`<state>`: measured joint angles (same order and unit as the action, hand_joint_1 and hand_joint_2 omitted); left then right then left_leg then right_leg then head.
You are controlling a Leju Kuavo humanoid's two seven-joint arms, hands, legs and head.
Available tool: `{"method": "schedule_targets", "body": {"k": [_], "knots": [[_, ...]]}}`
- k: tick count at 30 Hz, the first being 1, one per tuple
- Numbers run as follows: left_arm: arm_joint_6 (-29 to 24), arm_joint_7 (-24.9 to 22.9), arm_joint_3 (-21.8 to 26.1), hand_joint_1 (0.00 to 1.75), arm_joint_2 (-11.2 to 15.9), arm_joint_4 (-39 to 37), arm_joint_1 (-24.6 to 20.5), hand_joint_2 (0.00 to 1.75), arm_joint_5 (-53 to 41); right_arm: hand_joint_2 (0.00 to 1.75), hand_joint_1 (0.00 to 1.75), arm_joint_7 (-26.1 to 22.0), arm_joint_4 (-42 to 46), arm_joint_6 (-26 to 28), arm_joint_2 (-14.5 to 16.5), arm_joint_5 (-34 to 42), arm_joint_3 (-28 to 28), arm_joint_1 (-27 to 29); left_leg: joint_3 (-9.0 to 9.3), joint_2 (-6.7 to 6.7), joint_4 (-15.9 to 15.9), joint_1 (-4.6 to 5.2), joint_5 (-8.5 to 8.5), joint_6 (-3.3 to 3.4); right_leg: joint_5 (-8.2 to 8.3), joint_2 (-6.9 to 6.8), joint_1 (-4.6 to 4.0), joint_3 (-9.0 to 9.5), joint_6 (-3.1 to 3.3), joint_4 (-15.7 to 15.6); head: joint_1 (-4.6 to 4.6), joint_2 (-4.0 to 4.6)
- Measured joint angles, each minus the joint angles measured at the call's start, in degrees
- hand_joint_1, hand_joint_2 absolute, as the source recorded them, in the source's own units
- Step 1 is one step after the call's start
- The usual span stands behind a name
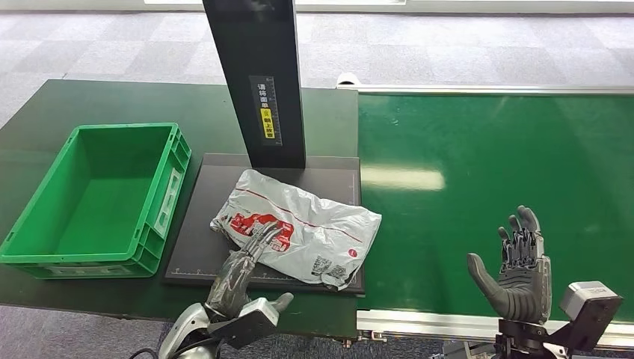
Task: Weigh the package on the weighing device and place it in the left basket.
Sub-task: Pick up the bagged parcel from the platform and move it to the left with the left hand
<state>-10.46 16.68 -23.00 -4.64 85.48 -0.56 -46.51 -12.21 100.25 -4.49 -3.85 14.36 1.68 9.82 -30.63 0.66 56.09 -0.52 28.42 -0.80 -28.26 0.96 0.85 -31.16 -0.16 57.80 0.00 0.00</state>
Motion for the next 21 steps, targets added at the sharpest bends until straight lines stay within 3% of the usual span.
{"method": "schedule_targets", "body": {"k": [5,12,14,16,18,21], "knots": [[-4.2,-1.3,-4.6,0.00,-0.7,-9.5,-7.9,1.75,-6.3,1.75,0.00,0.0,0.8,0.2,0.0,-0.7,0.2,0.1,0.00,0.01,0.0,0.00,-0.02,0.00,0.01,0.00,0.00,0.01,0.00,0.0,0.00,0.00],[-9.0,-7.2,-11.6,0.00,-3.0,-19.9,-17.1,1.75,-19.5,1.75,0.00,0.0,1.1,0.0,0.1,-0.9,0.6,0.0,-0.04,0.01,0.0,0.01,-0.02,0.01,0.01,0.00,0.01,-0.01,0.00,0.0,0.00,0.00],[-9.3,-8.5,-13.5,0.28,-3.7,-22.5,-19.1,1.75,-22.1,1.75,0.00,0.0,1.1,-0.1,0.0,-0.9,0.6,0.0,-0.04,0.01,0.0,0.01,-0.02,0.01,0.01,0.00,0.01,-0.01,0.00,0.0,0.00,0.00],[-9.1,-9.5,-15.0,1.06,-4.5,-25.1,-20.7,1.75,-23.4,1.75,0.00,-0.1,1.1,-0.1,0.0,-0.9,0.6,-0.1,-0.04,0.00,0.0,0.01,-0.01,0.01,0.01,0.00,0.01,-0.02,0.00,0.0,0.01,0.00],[-8.5,-10.2,-16.1,1.65,-5.2,-27.3,-21.9,1.75,-24.1,1.75,0.00,-0.3,1.1,0.0,0.0,-0.8,0.6,-0.1,-0.04,0.00,0.0,0.01,-0.01,0.01,0.01,0.00,0.01,-0.02,0.00,0.0,0.01,0.00],[-6.8,-10.5,-17.3,1.75,-5.9,-30.7,-23.5,1.75,-24.6,1.75,0.00,-0.6,1.4,0.1,0.0,-0.8,0.6,0.0,-0.03,0.00,0.0,0.01,-0.02,0.01,0.01,0.00,0.01,-0.02,0.00,0.0,0.01,0.00]]}}
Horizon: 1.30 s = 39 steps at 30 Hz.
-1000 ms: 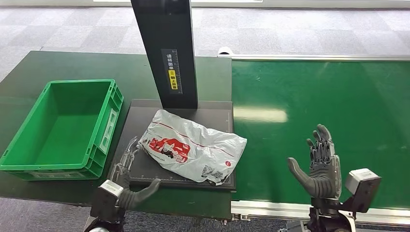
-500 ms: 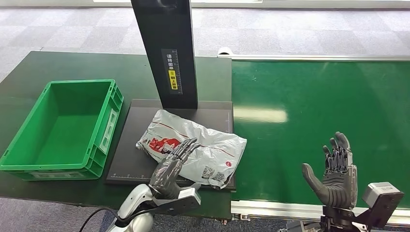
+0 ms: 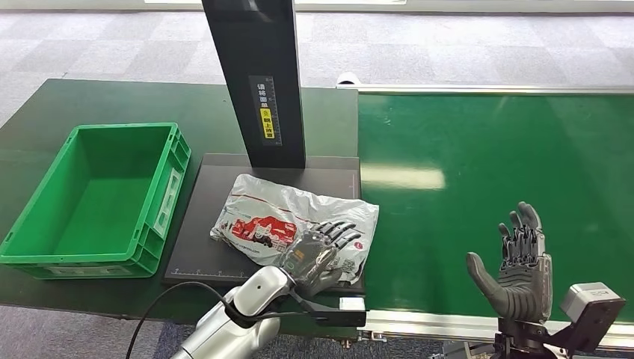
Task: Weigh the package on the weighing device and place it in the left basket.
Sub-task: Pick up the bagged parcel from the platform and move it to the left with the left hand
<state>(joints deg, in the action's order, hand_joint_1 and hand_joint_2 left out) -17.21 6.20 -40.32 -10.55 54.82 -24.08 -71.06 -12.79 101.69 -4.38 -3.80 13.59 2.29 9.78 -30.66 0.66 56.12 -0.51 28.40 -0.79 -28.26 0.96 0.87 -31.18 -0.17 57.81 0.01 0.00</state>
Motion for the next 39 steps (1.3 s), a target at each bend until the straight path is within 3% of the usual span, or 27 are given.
{"method": "schedule_targets", "body": {"k": [6,14,18,21,27,39], "knots": [[0.7,0.8,-2.9,1.75,-0.7,-6.5,-1.9,1.75,-2.8,1.75,0.00,-0.4,1.2,0.2,0.2,-0.1,-0.5,0.7,0.00,0.00,0.0,0.00,0.00,0.00,0.00,0.00,0.00,0.00,0.00,0.0,0.00,0.00],[-6.6,1.6,-3.9,1.75,-0.3,-8.7,-1.9,1.75,-0.5,1.75,0.00,-0.4,2.1,1.1,0.7,-1.1,-1.0,1.8,-0.01,-0.01,0.0,0.00,0.00,0.00,0.00,0.00,0.00,0.01,0.00,0.0,0.01,0.00],[-9.6,1.4,-1.8,1.75,1.2,-4.5,-1.4,1.75,2.5,1.75,0.00,-0.4,2.5,2.1,0.8,-1.2,-1.0,2.4,-0.01,0.00,0.0,-0.01,-0.01,-0.01,0.00,0.00,-0.02,0.01,0.00,0.0,-0.01,0.00],[-12.2,1.4,1.3,1.75,2.8,2.8,-0.9,1.75,4.8,1.75,0.00,-0.4,2.5,3.3,0.7,-0.9,-1.0,2.9,-0.01,0.00,0.0,-0.02,-0.01,-0.01,0.00,0.00,-0.03,0.00,0.00,0.0,-0.01,0.00],[-10.2,1.3,6.0,1.75,5.1,15.1,-0.9,1.75,5.8,1.75,0.00,-0.4,2.5,4.0,0.7,-0.7,-1.0,3.3,-0.03,0.00,0.0,-0.01,-0.01,-0.01,0.00,0.00,-0.02,0.00,0.00,0.0,-0.01,0.00],[-10.3,1.5,7.7,1.75,6.0,19.8,0.1,1.75,5.2,1.75,0.00,-0.4,2.5,4.1,0.7,-0.7,-1.0,3.3,-0.02,0.00,0.0,-0.01,-0.01,-0.01,0.00,0.00,-0.01,0.00,0.00,0.0,-0.01,0.00]]}}
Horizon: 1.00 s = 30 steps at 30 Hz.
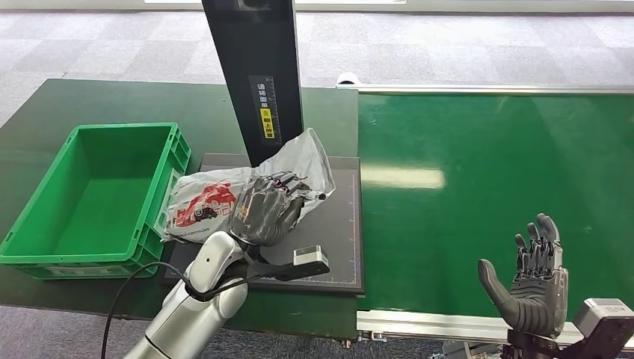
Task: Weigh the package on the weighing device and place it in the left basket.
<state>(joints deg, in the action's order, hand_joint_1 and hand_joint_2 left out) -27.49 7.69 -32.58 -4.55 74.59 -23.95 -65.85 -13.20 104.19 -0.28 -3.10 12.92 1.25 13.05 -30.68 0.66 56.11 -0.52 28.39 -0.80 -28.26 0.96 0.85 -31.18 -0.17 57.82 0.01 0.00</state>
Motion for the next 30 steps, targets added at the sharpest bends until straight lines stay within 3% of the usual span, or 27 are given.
{"method": "schedule_targets", "body": {"k": [5,9,12,15,18,21,30], "knots": [[-5.4,1.2,0.7,1.75,0.4,2.2,0.0,1.75,1.2,1.75,0.00,0.0,0.0,0.7,0.0,0.1,0.0,0.1,-0.01,-0.01,0.0,0.00,0.00,0.00,0.00,0.01,0.00,-0.01,0.00,0.0,0.00,0.00],[-11.0,3.4,3.7,1.75,1.9,10.4,-0.8,1.75,3.1,1.75,0.00,-0.4,0.0,2.3,0.0,0.3,0.0,0.4,-0.01,-0.01,0.0,0.00,0.00,0.00,0.00,0.01,0.00,-0.01,0.00,0.0,0.00,0.00],[-11.8,3.8,6.9,1.75,3.0,16.5,-1.2,1.75,-0.2,1.75,0.00,-1.1,-0.1,3.2,-0.3,0.8,0.0,0.7,-0.01,-0.01,0.0,0.00,0.00,0.00,0.00,0.01,-0.01,-0.01,0.00,0.0,0.00,0.00],[-8.9,-1.1,11.1,1.75,4.5,18.2,-2.5,1.75,-7.1,1.75,0.00,-1.4,-0.2,3.6,-0.6,1.3,0.1,0.7,-0.01,-0.01,0.0,0.00,-0.01,0.00,0.00,0.00,-0.01,0.01,0.00,0.0,-0.01,0.00],[-8.6,-7.0,17.1,1.75,7.7,10.4,-7.6,1.75,-9.3,1.75,0.00,-1.2,-0.3,4.0,-0.8,1.8,0.4,0.4,0.01,-0.07,0.0,-0.03,-0.14,-0.06,0.10,0.05,-0.05,-0.01,0.10,0.0,-0.02,0.00],[-11.5,-6.5,23.2,1.75,11.4,0.0,-12.8,1.75,-6.5,1.75,0.00,-1.1,-0.4,4.4,-1.0,2.0,0.6,0.2,0.01,-0.19,0.0,-0.09,-0.28,-0.12,0.23,0.15,-0.13,-0.10,0.21,0.0,0.02,0.00],[-12.2,-8.4,28.4,1.75,14.3,-10.5,-16.4,1.75,-8.5,1.75,0.00,-1.0,-0.4,4.8,-1.2,2.1,1.1,-0.1,-0.24,-0.07,0.0,-0.06,-0.31,-0.12,0.24,0.05,-0.10,-0.24,0.19,0.0,-0.02,0.00]]}}
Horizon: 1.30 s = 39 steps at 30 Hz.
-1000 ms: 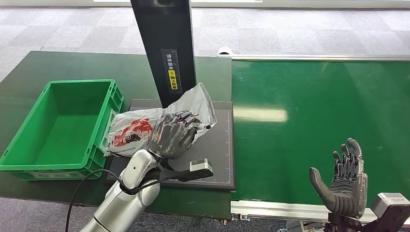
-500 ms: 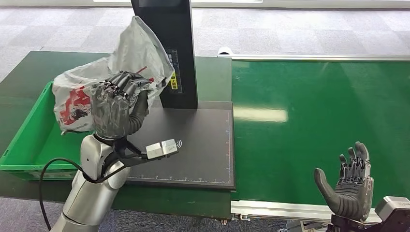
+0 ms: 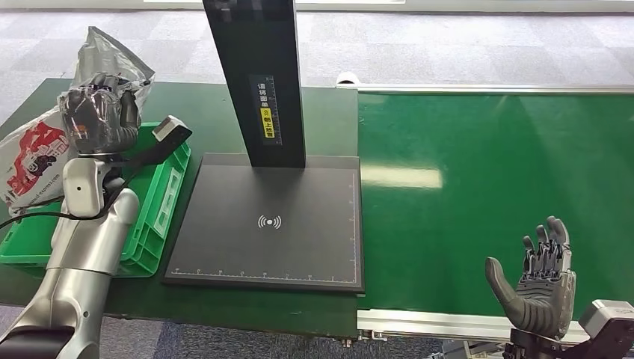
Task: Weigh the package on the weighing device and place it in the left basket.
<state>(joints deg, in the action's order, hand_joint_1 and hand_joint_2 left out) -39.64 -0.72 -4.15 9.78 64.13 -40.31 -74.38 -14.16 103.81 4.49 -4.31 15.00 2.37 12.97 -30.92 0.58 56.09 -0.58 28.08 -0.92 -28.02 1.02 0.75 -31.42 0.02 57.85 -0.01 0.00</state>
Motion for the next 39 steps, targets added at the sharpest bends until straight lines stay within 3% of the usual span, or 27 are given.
{"method": "schedule_targets", "body": {"k": [7,18,19,20,23,24,31,39], "knots": [[0.9,-0.4,2.9,1.75,2.6,-9.2,-4.1,1.75,-0.4,1.75,0.00,0.9,-0.5,-0.1,0.1,-0.3,0.1,-0.8,-0.02,0.02,0.0,-0.03,-0.01,-0.01,0.00,-0.01,-0.03,-0.04,0.00,0.0,0.01,0.00],[10.1,-10.4,1.7,1.73,3.7,-29.2,-9.3,1.75,-7.6,1.75,0.00,1.3,-2.2,-1.9,0.1,-1.6,0.5,-2.4,-0.07,0.01,0.0,-0.02,-0.02,-0.01,0.02,0.00,-0.02,-0.09,0.00,0.0,-0.01,0.00],[11.2,-11.1,1.5,1.68,3.8,-30.4,-9.6,1.75,-8.3,1.75,0.00,1.4,-2.4,-2.1,0.1,-1.7,0.5,-2.6,-0.07,0.01,0.0,-0.03,-0.01,-0.01,0.02,0.00,-0.02,-0.10,0.00,0.0,-0.01,0.00],[12.3,-11.8,1.3,1.47,3.9,-31.5,-9.8,1.75,-8.8,1.75,0.00,1.5,-2.5,-2.2,0.2,-1.8,0.5,-2.8,-0.08,0.00,0.0,-0.03,-0.01,-0.01,0.02,0.00,-0.02,-0.10,0.00,0.0,-0.01,0.00],[14.2,-12.6,0.7,0.24,4.1,-34.1,-10.4,1.75,-9.5,1.75,0.00,1.7,-3.0,-2.5,0.3,-2.0,0.6,-3.2,-0.09,0.02,0.0,-0.03,-0.02,-0.01,0.02,0.00,-0.02,-0.11,0.00,0.0,0.01,0.00],[14.6,-12.6,0.6,0.01,4.1,-34.7,-10.6,1.75,-9.6,1.75,0.00,1.8,-3.1,-2.5,0.4,-2.0,0.6,-3.2,-0.09,0.03,0.0,-0.03,-0.02,-0.01,0.02,-0.01,-0.02,-0.11,0.00,0.0,0.00,0.00],[14.3,-11.7,0.2,0.00,4.1,-36.6,-11.2,1.75,-8.0,1.75,0.00,1.8,-3.9,-2.6,0.5,-2.1,0.6,-3.3,-0.10,0.01,0.0,-0.03,-0.02,-0.01,0.02,0.00,-0.02,-0.11,0.00,0.0,-0.01,0.00],[14.4,-5.0,3.5,0.00,3.7,-36.7,-11.6,1.75,4.0,1.75,0.00,1.8,-4.9,-2.8,0.7,-2.2,0.6,-3.6,-0.10,0.01,0.0,-0.03,-0.02,-0.01,0.02,0.00,-0.02,-0.12,0.00,0.0,-0.01,0.00]]}}
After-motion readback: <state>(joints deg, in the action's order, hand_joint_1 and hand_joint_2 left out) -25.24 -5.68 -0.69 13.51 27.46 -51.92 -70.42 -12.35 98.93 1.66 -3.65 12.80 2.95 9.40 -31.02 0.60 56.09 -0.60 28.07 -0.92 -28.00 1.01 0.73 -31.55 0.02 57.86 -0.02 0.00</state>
